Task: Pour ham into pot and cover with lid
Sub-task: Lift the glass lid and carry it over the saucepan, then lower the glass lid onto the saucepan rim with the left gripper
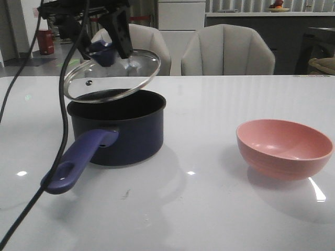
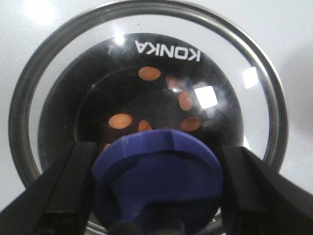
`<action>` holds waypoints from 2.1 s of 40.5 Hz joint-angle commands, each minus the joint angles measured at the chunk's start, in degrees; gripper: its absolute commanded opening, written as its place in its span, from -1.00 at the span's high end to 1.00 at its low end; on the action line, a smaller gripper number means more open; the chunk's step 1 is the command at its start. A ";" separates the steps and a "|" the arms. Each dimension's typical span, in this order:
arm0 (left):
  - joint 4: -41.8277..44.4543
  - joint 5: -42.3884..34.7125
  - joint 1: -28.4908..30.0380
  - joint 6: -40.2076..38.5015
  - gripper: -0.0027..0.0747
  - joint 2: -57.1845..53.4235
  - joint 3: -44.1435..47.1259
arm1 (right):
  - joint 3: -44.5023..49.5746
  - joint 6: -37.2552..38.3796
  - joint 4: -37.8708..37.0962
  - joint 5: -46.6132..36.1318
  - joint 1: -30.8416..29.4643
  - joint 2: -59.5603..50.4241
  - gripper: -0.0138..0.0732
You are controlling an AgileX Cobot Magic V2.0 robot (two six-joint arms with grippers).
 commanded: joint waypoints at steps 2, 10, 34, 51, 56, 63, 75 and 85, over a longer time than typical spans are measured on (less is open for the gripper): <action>0.54 -0.04 -1.69 0.20 0.30 -0.97 -4.54 | -1.57 -0.27 -0.04 -4.93 0.02 -0.12 0.33; 1.73 2.81 -1.78 0.20 0.30 1.35 -6.89 | -1.57 -0.27 -0.04 -4.93 0.02 -0.12 0.33; 3.78 4.08 -1.78 0.20 0.30 2.76 -8.34 | -1.57 -0.27 -0.04 -4.93 0.02 -0.12 0.33; 3.99 3.95 -1.78 0.20 0.28 2.76 -8.49 | -1.57 -0.27 -0.04 -4.93 0.02 -0.12 0.33; 3.99 4.06 -1.78 0.20 0.20 2.76 -8.49 | -1.57 -0.27 -0.04 -4.93 0.02 -0.12 0.33; 3.99 4.44 -1.90 0.20 -0.11 2.76 -8.79 | -1.57 -0.27 -0.04 -4.93 0.02 -0.12 0.33; 3.99 4.52 -1.90 0.20 -0.25 2.76 -9.04 | -1.57 -0.27 -0.04 -4.93 0.02 -0.12 0.33; 3.82 4.65 -1.90 0.20 -0.27 2.76 -9.04 | -1.57 -0.27 -0.04 -4.93 0.02 -0.12 0.33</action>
